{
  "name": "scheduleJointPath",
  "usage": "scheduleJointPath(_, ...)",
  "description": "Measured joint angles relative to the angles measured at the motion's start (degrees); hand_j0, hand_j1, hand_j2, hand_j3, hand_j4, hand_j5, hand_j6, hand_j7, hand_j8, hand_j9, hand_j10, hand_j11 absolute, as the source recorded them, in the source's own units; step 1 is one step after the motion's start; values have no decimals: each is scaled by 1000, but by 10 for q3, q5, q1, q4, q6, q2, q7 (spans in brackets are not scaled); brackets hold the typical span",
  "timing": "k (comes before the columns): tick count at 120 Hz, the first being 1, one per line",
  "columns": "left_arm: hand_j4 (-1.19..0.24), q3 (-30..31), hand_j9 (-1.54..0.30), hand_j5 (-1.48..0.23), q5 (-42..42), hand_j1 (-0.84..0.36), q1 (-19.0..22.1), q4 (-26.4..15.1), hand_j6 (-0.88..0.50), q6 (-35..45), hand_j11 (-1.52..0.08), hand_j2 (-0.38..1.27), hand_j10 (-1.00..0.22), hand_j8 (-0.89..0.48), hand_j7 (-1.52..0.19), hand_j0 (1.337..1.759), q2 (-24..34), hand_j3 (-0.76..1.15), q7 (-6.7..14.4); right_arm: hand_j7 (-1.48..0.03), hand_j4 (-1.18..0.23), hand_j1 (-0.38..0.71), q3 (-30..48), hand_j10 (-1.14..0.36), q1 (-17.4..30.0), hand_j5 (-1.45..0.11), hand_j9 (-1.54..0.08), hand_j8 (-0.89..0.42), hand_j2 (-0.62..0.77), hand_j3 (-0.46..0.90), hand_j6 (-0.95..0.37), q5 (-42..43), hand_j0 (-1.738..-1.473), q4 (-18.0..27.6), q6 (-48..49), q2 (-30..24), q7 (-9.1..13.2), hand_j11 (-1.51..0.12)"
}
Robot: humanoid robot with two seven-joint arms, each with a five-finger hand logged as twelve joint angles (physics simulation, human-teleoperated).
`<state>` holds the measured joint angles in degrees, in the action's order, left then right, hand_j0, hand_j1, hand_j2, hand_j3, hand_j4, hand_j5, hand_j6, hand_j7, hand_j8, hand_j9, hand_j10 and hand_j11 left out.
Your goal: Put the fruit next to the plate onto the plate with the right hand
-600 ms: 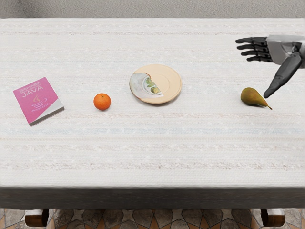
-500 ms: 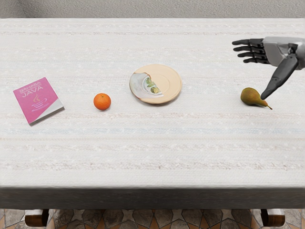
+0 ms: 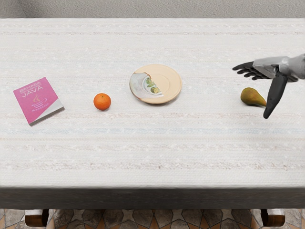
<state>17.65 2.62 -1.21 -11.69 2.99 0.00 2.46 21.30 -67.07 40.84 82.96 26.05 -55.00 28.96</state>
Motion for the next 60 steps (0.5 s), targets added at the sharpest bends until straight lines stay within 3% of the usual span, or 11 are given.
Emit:
scheduleJointPath(12,0,0,0,0,0,349,1,0,0,0,0,0,0,0,0,1658,0,0,0,-36,-33,-317,-15,-32,3,-37,-37,-34,-5,0,-35,59,-1658,5,-79,29,26,-37)
scheduleJointPath(30,0,0,0,0,0,349,1,0,0,0,0,0,0,0,0,1658,0,0,0,-37,-34,-316,-51,-33,7,-38,-38,-35,-5,0,-36,109,-1658,-26,-154,88,48,-38)
scheduleJointPath(60,0,0,0,0,0,349,0,0,0,0,0,0,0,0,0,1658,0,0,0,-76,-63,-281,-65,-62,44,-76,-76,-64,-10,0,-66,163,-1658,-73,-238,137,59,-76)
